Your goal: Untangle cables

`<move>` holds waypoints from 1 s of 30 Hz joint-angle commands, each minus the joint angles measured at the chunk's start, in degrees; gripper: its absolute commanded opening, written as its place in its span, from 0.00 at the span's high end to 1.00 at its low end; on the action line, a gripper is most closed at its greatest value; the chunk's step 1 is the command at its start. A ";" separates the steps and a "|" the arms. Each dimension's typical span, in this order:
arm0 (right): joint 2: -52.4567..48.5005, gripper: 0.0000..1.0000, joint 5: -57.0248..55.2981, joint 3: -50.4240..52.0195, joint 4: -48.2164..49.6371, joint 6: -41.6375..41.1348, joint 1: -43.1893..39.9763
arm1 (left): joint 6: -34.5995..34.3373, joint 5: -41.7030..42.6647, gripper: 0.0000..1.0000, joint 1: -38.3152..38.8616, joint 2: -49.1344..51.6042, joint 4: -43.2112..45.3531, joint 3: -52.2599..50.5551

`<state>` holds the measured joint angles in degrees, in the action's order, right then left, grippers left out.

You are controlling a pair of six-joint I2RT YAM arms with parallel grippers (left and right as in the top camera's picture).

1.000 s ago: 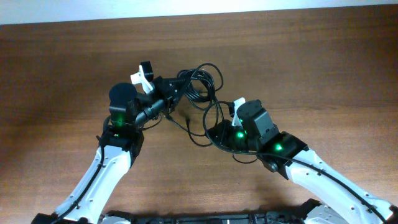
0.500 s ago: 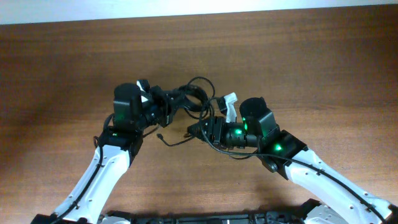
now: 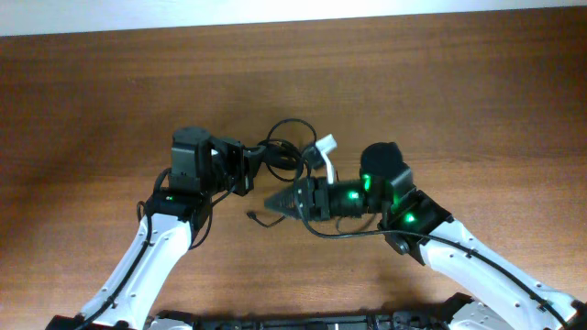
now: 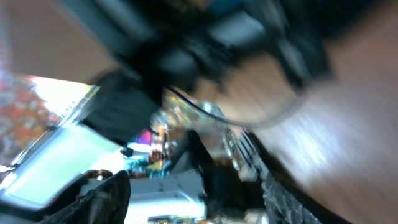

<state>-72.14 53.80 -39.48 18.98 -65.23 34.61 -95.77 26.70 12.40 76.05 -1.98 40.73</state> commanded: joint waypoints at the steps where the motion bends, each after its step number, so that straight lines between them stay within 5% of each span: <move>1: 0.07 0.34 -11.10 -0.70 5.27 -3.87 0.37 | -2.43 0.20 1.00 -0.02 -1.07 0.15 0.59; 5: -3.10 0.34 -27.04 -0.70 -3.13 -3.89 0.37 | -5.38 4.42 1.00 -0.02 -1.09 1.53 0.59; 13: -13.77 0.34 -28.02 -0.70 -3.15 -10.73 1.01 | -5.60 5.46 1.00 1.68 -1.09 5.42 0.59; 22: -14.12 0.31 -44.19 -0.70 -10.43 -19.37 0.90 | -8.13 7.04 1.00 3.98 -1.09 5.33 0.59; 30: -14.05 0.31 -42.23 -0.70 -9.77 -23.63 -2.45 | -8.39 2.99 1.00 3.96 -1.07 -2.29 0.59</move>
<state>-85.80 13.30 -40.01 8.12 -85.19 34.17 -103.59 28.03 15.64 76.05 -3.46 40.95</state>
